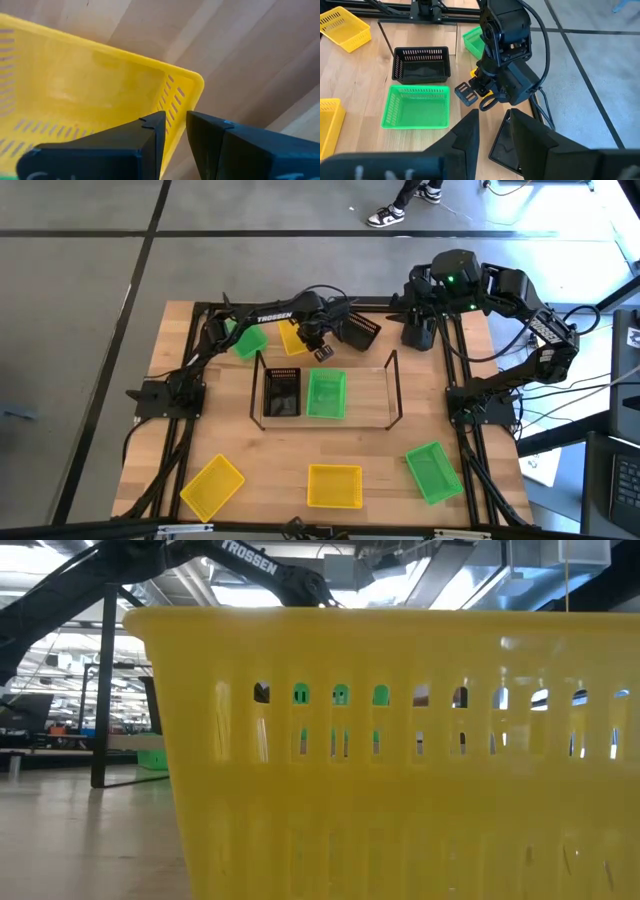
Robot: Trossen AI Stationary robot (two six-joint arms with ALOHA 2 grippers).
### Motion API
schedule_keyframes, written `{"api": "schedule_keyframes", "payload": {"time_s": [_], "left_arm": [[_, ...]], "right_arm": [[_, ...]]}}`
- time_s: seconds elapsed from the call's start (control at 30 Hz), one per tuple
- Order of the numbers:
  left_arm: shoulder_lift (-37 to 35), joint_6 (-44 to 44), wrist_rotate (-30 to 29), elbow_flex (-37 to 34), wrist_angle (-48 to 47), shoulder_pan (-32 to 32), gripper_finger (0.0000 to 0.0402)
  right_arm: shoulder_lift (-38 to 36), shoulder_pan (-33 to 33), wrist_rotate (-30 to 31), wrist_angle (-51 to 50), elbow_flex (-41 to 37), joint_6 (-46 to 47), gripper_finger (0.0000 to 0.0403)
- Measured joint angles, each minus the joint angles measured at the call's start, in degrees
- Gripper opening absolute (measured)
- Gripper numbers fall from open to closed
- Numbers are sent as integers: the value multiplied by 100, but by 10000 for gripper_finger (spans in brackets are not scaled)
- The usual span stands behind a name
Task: Stack baskets on shelf by color
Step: Put the top yellow bin on the shelf
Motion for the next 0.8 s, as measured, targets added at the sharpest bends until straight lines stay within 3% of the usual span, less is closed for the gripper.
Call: {"api": "schedule_keyframes", "payload": {"time_s": [0.8], "left_arm": [[15,227,-214,60,-29,33,69]], "right_arm": [[0,0,0,0,0,-22,108]]}}
